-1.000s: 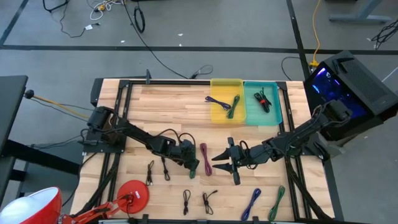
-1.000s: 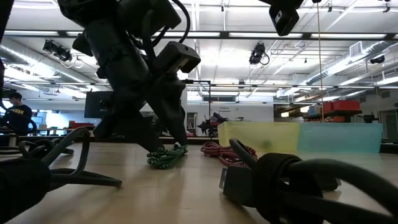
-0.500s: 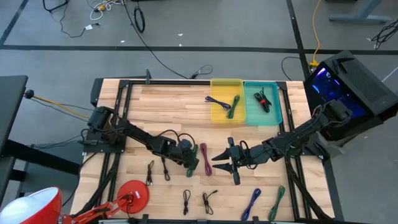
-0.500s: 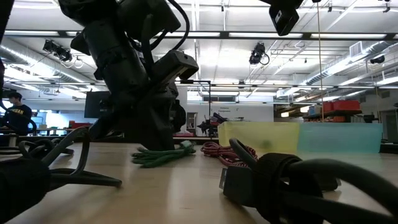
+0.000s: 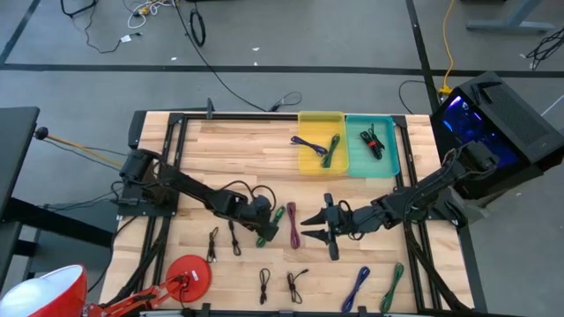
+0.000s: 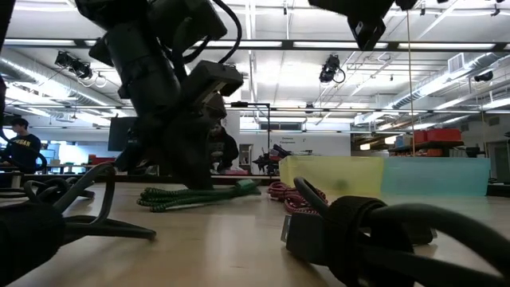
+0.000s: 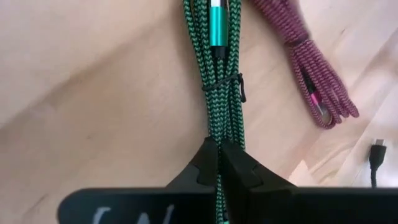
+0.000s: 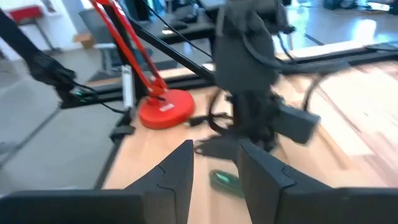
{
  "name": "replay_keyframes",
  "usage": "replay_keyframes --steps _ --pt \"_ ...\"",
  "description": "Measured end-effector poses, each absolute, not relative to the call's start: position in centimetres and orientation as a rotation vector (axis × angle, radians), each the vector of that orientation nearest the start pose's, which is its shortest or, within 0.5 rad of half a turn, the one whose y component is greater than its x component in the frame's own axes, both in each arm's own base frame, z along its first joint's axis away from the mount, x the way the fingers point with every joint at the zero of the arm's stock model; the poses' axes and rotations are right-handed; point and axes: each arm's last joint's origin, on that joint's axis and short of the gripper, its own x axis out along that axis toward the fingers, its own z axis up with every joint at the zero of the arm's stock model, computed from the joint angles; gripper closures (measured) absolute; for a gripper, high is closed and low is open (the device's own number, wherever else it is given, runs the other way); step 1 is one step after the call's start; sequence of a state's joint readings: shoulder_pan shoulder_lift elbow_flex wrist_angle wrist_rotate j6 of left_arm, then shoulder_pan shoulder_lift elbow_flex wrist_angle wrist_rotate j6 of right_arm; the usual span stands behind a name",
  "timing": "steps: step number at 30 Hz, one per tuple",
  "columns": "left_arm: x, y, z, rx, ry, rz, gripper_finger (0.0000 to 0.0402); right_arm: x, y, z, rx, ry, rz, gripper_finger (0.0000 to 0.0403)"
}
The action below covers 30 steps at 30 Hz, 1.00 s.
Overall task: Pick & Place USB Port
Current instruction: Put the top green charger cable into the yellow bin
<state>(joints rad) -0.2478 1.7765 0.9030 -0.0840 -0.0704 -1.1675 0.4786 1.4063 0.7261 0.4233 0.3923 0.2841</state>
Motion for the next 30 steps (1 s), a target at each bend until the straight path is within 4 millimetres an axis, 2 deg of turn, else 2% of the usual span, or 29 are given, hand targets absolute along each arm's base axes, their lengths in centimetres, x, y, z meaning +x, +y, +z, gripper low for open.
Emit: replay_keyframes --steps 6,11,16,22,30 --pt "31.2 -8.4 17.7 -0.826 0.772 0.352 0.0398 26.7 12.4 22.7 0.162 0.292 -0.014 0.0278" --pt "29.9 -9.9 22.6 -0.644 0.486 0.314 0.0398 26.8 12.3 22.7 0.192 0.28 -0.028 0.0278" --pt "29.2 -12.3 26.0 -0.458 0.21 0.257 0.0398 26.9 12.3 23.4 0.22 0.219 -0.018 0.0278" --pt "29.5 -14.1 26.6 -0.284 0.079 0.256 0.0398 27.1 12.6 24.3 0.248 0.137 0.046 0.0278" --pt "31.1 -14.6 24.3 -0.26 0.079 0.277 0.0398 27.5 12.4 24.2 0.248 0.111 0.035 0.0278"
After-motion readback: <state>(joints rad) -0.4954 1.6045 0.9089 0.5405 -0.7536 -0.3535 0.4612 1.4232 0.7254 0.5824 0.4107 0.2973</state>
